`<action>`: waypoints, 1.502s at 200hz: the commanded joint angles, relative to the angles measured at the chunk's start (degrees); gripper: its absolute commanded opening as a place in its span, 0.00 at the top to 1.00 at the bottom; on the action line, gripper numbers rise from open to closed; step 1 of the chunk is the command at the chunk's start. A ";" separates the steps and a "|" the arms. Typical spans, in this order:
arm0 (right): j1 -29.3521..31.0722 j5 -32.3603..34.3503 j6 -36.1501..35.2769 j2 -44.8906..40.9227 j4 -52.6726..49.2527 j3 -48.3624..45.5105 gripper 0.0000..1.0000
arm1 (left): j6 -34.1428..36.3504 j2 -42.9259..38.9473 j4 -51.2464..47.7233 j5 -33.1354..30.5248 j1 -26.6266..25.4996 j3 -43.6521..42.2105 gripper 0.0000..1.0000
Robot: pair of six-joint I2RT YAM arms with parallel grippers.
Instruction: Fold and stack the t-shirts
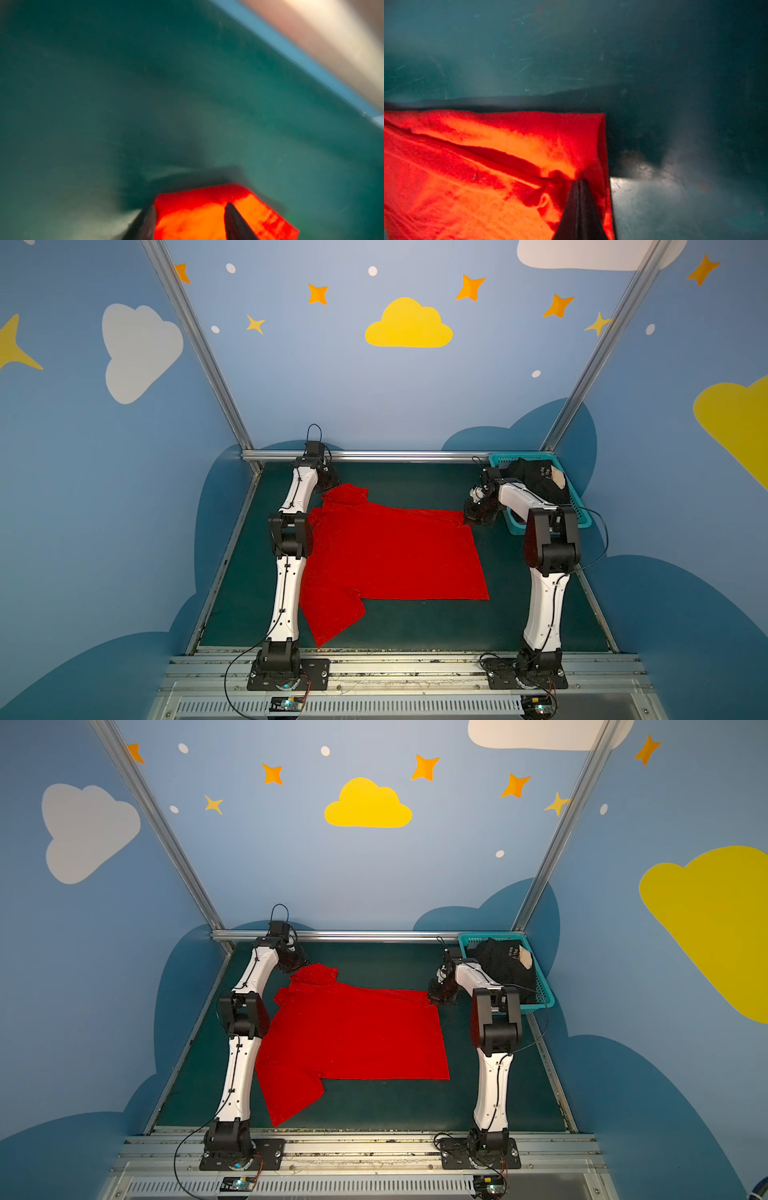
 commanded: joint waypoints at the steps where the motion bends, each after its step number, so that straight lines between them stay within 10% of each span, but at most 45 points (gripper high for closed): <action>1: 0.36 -0.07 -0.58 -0.02 -1.50 0.72 1.00 | 1.02 0.92 -2.91 1.09 -0.29 0.45 0.67; 33: 0.40 -0.07 -0.49 -0.57 -1.32 0.01 1.00 | 1.70 -0.62 -1.68 -1.09 -0.47 -0.37 0.95; 147: 0.45 -0.29 -0.63 -3.24 -0.38 -2.14 1.00 | 7.76 -20.00 3.19 -0.33 -1.30 -12.77 0.95; 225: 0.60 -1.47 -1.09 -5.13 1.05 -5.30 1.00 | 8.00 -47.10 20.57 -2.16 -2.16 -56.00 0.95; 300: 0.71 -0.51 -1.51 -7.23 1.79 -8.44 1.00 | 4.72 -64.55 29.90 -9.28 -5.37 -80.43 0.95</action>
